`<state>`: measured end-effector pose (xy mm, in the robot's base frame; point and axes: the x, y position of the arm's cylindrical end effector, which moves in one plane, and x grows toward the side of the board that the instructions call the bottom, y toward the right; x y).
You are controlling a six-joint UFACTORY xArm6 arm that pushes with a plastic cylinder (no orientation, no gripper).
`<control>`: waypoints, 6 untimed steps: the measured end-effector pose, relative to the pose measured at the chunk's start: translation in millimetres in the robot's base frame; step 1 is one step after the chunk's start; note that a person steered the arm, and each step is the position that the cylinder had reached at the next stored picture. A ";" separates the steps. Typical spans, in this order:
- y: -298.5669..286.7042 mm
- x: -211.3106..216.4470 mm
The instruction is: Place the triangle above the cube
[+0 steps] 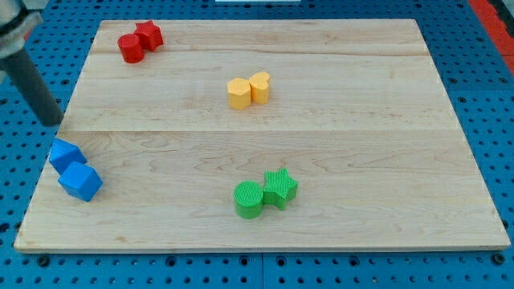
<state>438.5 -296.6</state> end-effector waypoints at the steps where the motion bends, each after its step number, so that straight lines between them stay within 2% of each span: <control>1: -7.1 17.9; 2: -2.1 44.4; 4: 45.0 43.0; 6: 32.3 -18.9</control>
